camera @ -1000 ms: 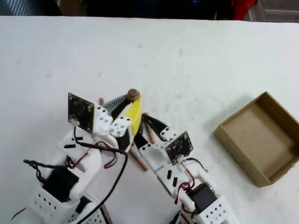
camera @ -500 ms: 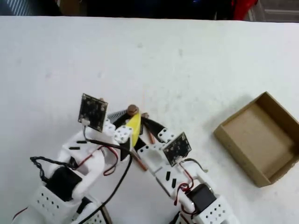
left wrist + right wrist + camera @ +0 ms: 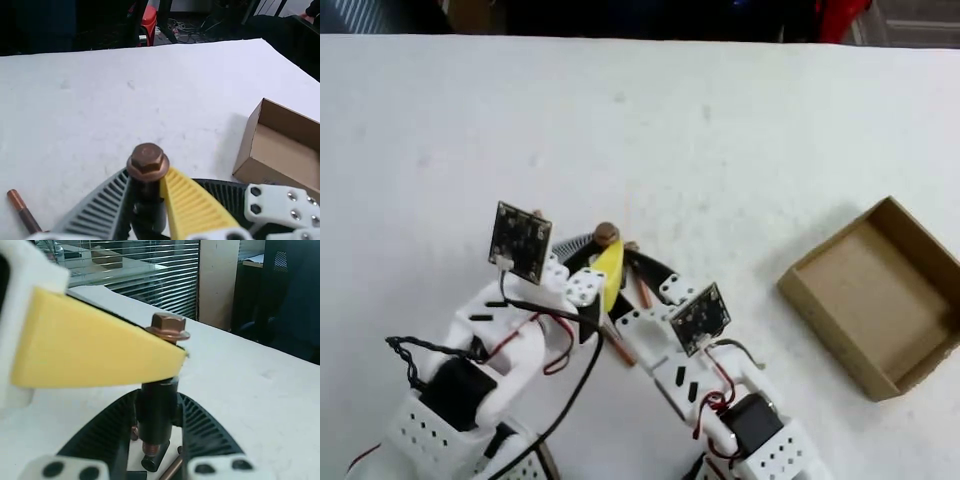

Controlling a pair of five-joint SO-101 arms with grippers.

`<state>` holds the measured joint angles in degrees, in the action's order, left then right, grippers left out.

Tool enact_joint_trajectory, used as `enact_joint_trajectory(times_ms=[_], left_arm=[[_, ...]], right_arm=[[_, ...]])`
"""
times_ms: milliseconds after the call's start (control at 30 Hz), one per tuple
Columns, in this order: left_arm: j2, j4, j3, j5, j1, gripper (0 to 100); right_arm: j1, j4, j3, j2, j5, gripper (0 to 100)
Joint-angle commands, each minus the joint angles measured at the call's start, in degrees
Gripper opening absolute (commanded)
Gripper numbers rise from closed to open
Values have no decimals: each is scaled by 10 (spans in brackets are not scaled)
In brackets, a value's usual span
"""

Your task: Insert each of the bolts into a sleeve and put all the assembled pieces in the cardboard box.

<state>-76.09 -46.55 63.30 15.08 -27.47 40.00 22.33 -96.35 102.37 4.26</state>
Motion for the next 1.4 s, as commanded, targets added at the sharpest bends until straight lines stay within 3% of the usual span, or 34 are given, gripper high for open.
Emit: enact_joint_trajectory(times_ms=[0, 167, 400, 600, 867, 1067, 1367], left_arm=[[-7, 22, -7, -6, -2, 24], [-7, 19, -4, -51, -2, 134], [-7, 22, 21, -42, -1, 286], [-7, 25, 16, -46, 3, 297], [-7, 25, 16, -52, 58, 298], [-7, 69, 16, -70, 64, 295], [-7, 93, -14, -72, 182, 293]], right_arm=[[-3, -4, -5, 8, 9, 17], [-3, -3, -5, 8, 9, 17], [-3, -3, -5, 8, 9, 17], [-3, -2, -5, 8, 9, 17], [-3, -2, -5, 8, 9, 17], [-3, -2, -5, 8, 9, 17], [-13, 0, -5, 8, 10, 17]])
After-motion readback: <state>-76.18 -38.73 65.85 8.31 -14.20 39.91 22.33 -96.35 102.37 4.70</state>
